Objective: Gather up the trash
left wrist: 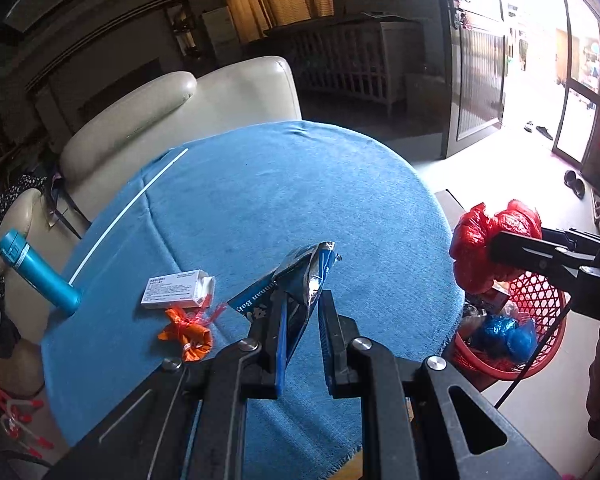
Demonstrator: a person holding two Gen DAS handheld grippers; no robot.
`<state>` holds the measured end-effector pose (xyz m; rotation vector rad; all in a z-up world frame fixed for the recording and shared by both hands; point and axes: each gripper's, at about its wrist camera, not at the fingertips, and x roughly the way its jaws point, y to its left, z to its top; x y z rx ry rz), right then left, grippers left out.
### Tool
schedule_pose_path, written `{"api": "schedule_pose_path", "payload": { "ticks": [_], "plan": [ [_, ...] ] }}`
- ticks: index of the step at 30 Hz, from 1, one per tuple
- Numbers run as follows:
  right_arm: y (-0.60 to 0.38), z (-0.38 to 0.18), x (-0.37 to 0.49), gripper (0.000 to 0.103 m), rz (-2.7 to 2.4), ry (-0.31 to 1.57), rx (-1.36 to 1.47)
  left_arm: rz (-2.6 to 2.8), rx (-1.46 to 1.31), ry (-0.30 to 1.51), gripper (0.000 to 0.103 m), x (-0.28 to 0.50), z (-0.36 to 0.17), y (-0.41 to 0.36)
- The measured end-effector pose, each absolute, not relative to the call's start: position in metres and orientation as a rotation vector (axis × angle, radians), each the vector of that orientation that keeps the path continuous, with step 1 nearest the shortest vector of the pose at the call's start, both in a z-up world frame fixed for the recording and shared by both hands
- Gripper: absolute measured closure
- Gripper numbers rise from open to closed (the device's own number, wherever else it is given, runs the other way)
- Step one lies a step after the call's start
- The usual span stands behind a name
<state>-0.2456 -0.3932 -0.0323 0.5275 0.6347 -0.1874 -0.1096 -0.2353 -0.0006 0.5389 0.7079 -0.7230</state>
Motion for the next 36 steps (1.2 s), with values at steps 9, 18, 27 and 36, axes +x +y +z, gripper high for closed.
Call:
{"api": "schedule_pose_path", "payload": {
  "ticks": [9,18,27,36],
  "plan": [
    [-0.406,-0.035,-0.258,0.047,-0.212,0.621,0.552,-0.749,0.575,0.701,0.087,-0.120,-0.003,-0.250],
    [-0.419,-0.040,-0.271,0.047,-0.242,0.610,0.580,-0.780,0.615,0.693,0.087,-0.133,-0.007,-0.268],
    [-0.441,-0.046,-0.289,0.047,-0.308,0.606,0.608,-0.867,0.626,0.695,0.087,-0.147,-0.011,-0.288],
    [-0.472,-0.047,-0.317,0.047,-0.415,0.576,0.645,-0.972,0.622,0.726,0.087,-0.161,-0.015,-0.308]
  ]
}}
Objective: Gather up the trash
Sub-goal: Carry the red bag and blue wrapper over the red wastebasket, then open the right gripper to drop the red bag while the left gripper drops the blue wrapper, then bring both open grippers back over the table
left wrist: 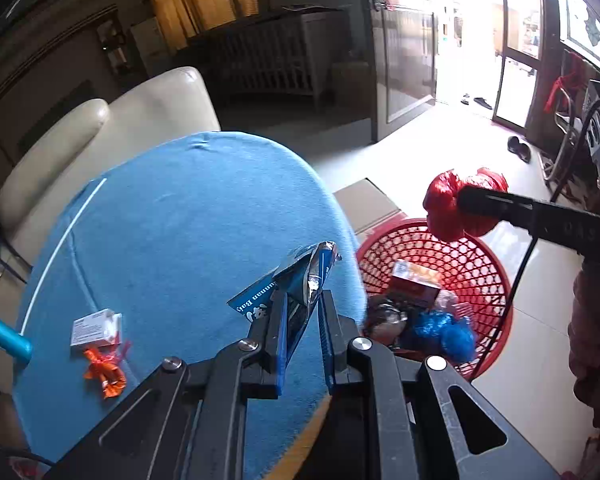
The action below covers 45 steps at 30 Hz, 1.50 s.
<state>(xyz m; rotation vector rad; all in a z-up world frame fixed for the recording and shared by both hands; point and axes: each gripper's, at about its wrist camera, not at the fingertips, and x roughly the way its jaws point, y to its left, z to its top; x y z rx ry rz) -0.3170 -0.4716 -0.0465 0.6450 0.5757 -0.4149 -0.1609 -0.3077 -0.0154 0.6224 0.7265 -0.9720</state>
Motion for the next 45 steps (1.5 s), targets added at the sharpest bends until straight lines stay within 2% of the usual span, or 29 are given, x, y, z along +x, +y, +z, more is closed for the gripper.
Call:
{"api": "schedule_pose_path", "payload": {
  "ticks": [20,22,24,26,40,45],
  "plan": [
    [-0.514,-0.058,-0.359,0.045,-0.528,0.565,0.740,-1.160,0.622,0.837,0.087,-0.189,-0.028,-0.341],
    [-0.518,-0.059,-0.363,0.044,-0.540,0.565,0.752,-1.166,0.629,0.835,0.084,-0.190,-0.029,-0.342],
    [-0.521,-0.061,-0.367,0.044,-0.542,0.560,0.777,-1.166,0.625,0.843,0.073,-0.188,-0.031,-0.341],
    [-0.523,-0.061,-0.369,0.042,-0.540,0.552,0.794,-1.164,0.611,0.854,0.068,-0.184,-0.032,-0.339],
    [-0.516,-0.059,-0.350,0.040,-0.502,0.565,0.791,-0.975,0.577,0.893,0.064,-0.131,-0.049,-0.270],
    [-0.504,-0.060,-0.327,0.041,-0.467,0.600,0.776,-0.844,0.518,0.885,0.055,-0.098,-0.050,-0.221]
  ]
}}
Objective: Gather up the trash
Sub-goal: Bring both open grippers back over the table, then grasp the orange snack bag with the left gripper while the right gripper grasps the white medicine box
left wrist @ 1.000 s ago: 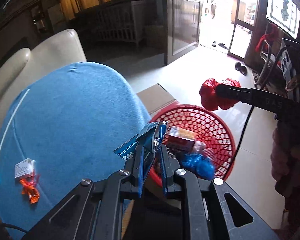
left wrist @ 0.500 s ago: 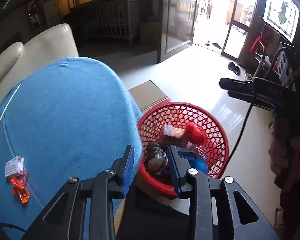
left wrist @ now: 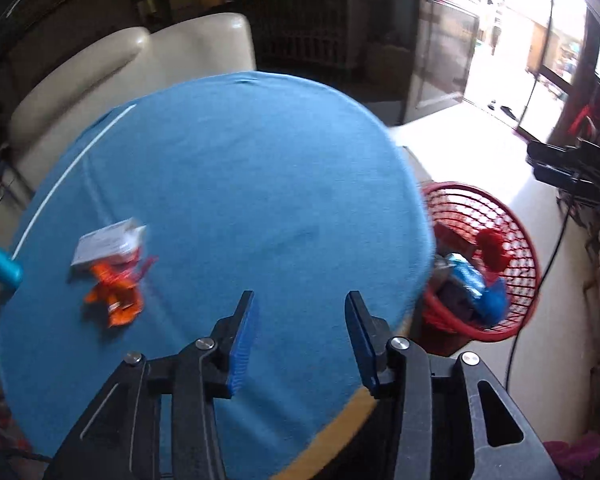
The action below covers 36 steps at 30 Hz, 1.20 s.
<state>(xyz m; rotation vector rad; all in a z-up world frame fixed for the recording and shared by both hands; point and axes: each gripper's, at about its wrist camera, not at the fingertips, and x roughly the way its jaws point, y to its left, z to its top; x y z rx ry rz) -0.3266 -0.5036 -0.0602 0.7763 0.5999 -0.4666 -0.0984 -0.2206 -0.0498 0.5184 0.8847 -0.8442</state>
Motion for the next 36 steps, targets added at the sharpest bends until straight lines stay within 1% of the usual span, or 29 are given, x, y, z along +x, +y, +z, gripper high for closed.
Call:
{"api": "schedule_pose_path", "payload": {
  "ticks": [3,7,10,13,15,20,24,27,28,29,30,36],
  "plan": [
    [-0.492,-0.057,-0.308,0.041,-0.439,0.625,0.740,-0.756,0.480,0.891,0.051,-0.076,-0.052,-0.188],
    [-0.478,-0.057,-0.287,0.040,-0.403,0.652,0.711,-0.639,0.401,0.949,0.050,-0.041,-0.061,-0.147],
    [-0.469,-0.059,-0.272,0.041,-0.377,0.678,0.694,-0.558,0.290,1.013,0.050,-0.012,-0.066,-0.117],
    [-0.460,-0.061,-0.262,0.041,-0.350,0.694,0.680,-0.490,0.189,1.052,0.047,0.013,-0.065,-0.098],
    [-0.454,-0.062,-0.255,0.041,-0.334,0.708,0.667,-0.464,0.147,1.063,0.041,0.025,-0.064,-0.096],
    [-0.445,-0.067,-0.245,0.041,-0.310,0.734,0.648,-0.472,0.109,1.114,0.037,0.051,-0.067,-0.120],
    [-0.444,-0.069,-0.245,0.041,-0.308,0.743,0.648,-0.450,0.084,1.184,0.037,0.071,-0.082,-0.137],
    [-0.446,-0.072,-0.246,0.041,-0.312,0.745,0.655,-0.415,0.057,1.200,0.037,0.081,-0.094,-0.143],
    [-0.447,-0.073,-0.245,0.041,-0.311,0.747,0.659,-0.416,0.051,1.199,0.039,0.082,-0.096,-0.144],
    [-0.447,-0.073,-0.244,0.041,-0.307,0.749,0.664,-0.420,0.045,1.197,0.054,0.082,-0.099,-0.145],
    [-0.446,-0.074,-0.241,0.041,-0.299,0.751,0.668,-0.425,0.046,1.201,0.065,0.081,-0.102,-0.145],
    [-0.424,-0.068,-0.207,0.041,-0.233,0.772,0.592,-0.426,0.056,1.158,0.066,0.076,-0.100,-0.127]
  ]
}}
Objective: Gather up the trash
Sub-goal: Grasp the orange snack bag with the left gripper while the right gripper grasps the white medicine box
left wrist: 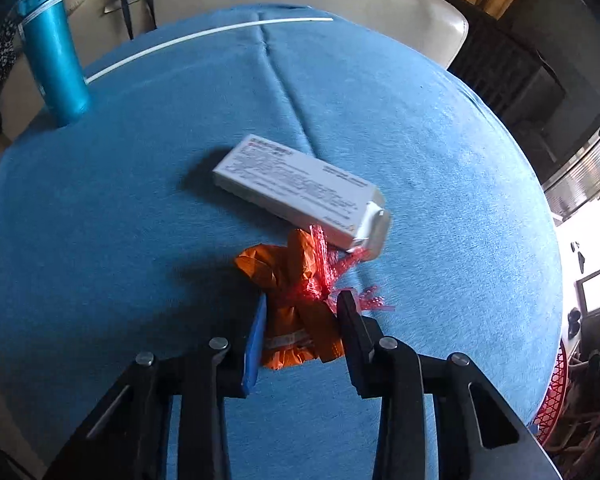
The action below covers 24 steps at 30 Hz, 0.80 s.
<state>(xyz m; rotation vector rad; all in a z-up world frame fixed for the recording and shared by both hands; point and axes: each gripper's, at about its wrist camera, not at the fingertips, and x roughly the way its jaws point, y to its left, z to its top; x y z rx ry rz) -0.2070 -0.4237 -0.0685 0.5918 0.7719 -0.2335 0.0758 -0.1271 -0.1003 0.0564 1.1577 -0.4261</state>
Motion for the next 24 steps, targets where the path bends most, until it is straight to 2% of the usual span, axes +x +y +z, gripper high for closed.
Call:
{"api": "schedule_pose_path", "payload": {
  "ticks": [17,24],
  "plan": [
    [-0.271,-0.084,0.038,0.041,0.220,0.982,0.198,-0.273,0.063,1.118,0.066,0.049,-0.076,-0.013],
    [-0.246,-0.109,0.113,0.040,0.295,1.068,0.222,-0.273,0.032,1.120,0.066,0.050,-0.080,0.000]
  ]
}}
